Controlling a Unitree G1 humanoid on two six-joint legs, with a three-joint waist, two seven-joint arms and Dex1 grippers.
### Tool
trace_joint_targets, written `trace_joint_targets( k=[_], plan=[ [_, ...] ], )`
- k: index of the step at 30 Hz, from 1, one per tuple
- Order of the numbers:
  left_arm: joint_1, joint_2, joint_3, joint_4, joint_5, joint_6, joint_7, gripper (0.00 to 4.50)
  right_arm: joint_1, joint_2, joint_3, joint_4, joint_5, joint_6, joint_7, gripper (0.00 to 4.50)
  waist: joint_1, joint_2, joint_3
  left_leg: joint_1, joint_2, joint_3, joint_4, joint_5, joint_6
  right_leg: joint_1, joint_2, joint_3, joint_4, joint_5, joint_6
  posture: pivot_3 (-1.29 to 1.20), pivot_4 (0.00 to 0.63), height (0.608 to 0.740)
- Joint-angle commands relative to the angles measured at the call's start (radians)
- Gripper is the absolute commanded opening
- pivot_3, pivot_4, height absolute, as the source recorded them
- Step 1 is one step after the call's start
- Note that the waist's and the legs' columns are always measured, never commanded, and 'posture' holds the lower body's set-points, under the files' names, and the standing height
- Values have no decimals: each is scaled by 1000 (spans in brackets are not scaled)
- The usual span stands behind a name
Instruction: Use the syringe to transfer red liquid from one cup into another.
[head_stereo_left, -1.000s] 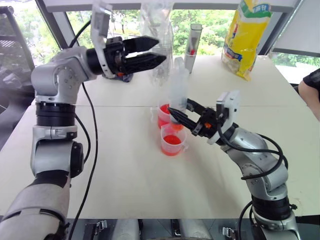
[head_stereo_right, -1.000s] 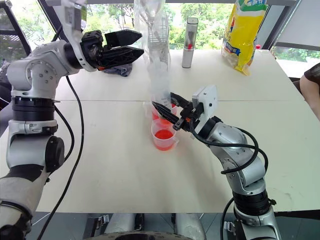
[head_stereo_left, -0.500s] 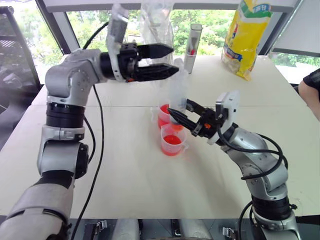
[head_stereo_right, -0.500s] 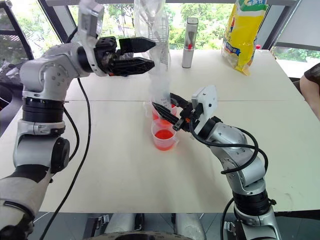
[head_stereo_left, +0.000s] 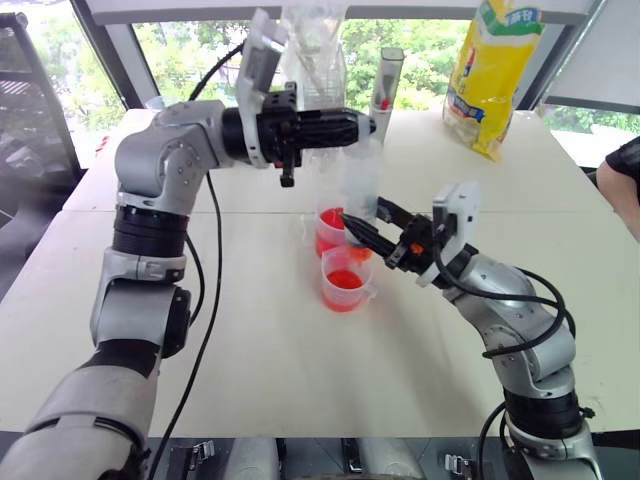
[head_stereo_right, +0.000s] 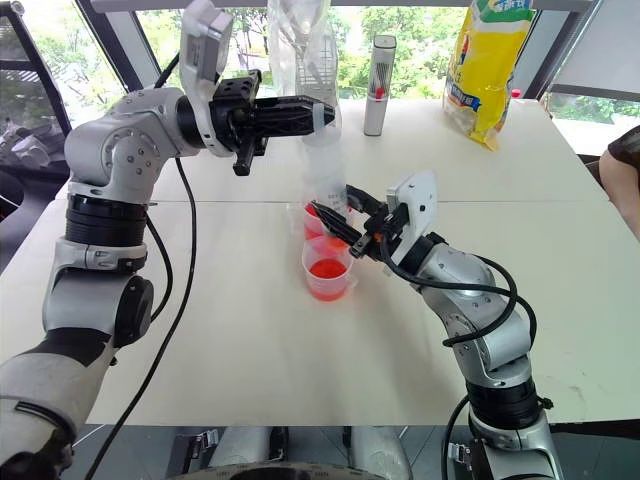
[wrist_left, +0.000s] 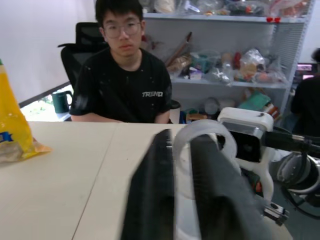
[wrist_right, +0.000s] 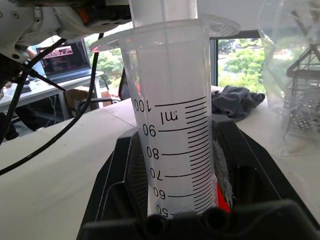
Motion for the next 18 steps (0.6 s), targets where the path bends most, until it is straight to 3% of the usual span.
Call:
trace_joint_targets(
  k=[1,18],
  plan=[
    [-15,8,3,-45,-19,20,-9,57,-14,-2,4,-43,14,-22,15,1411,0,0,0,0,0,0,0,0,0,0,0,0,0,0,0,0,150,740],
    [29,-12,-38,-101,-17,53,-26,57,-64,15,-15,-66,81,42,-9,1411,1,0,0,0,0,0,0,0,0,0,0,0,0,0,0,0,150,740]
  ],
)
